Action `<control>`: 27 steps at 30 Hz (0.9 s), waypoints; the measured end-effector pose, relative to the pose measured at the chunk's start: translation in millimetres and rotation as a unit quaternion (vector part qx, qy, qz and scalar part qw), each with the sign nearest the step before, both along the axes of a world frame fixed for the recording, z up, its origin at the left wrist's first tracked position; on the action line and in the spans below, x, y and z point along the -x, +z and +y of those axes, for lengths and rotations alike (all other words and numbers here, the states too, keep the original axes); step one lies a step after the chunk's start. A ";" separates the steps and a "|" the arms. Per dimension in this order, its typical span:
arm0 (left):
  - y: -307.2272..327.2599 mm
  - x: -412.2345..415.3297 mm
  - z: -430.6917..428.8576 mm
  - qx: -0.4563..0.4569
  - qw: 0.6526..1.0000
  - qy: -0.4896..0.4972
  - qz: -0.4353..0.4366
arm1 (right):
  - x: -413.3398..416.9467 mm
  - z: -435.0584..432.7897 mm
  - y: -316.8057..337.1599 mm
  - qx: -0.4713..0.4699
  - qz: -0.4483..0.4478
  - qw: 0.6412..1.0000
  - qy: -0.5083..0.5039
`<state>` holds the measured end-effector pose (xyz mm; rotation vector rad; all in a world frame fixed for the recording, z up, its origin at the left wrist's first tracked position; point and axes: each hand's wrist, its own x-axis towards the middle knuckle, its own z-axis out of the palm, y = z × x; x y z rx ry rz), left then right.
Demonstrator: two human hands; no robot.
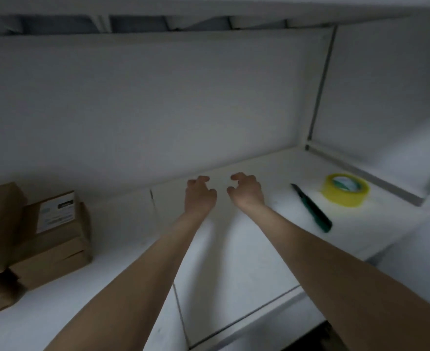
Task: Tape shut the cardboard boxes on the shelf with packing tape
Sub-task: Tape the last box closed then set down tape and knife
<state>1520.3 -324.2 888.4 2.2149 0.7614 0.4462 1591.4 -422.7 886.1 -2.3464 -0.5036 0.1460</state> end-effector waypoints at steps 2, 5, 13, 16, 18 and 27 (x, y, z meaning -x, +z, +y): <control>-0.9 -28.1 -33.8 -0.004 1.000 -0.021 -0.002 | -23.9 -37.8 -1.9 0.013 -0.019 1.000 -0.016; -5.3 -72.0 -84.0 -0.006 0.999 -0.045 0.010 | -62.2 -96.2 -7.9 0.052 -0.047 0.997 -0.042; -36.5 -151.8 -189.4 0.057 0.989 -0.079 0.111 | -148.4 -207.2 -35.3 0.169 0.044 0.985 0.003; -49.3 -156.1 -206.6 0.176 0.977 -0.050 0.108 | -150.3 -204.1 -56.1 0.180 0.071 0.981 0.016; -57.9 -158.6 -209.9 0.249 0.962 -0.040 0.101 | -150.3 -198.5 -63.3 0.176 0.067 0.982 0.010; -54.7 -159.8 -201.4 0.316 0.944 -0.078 0.044 | -166.2 -197.8 -59.4 -0.182 0.291 0.939 0.010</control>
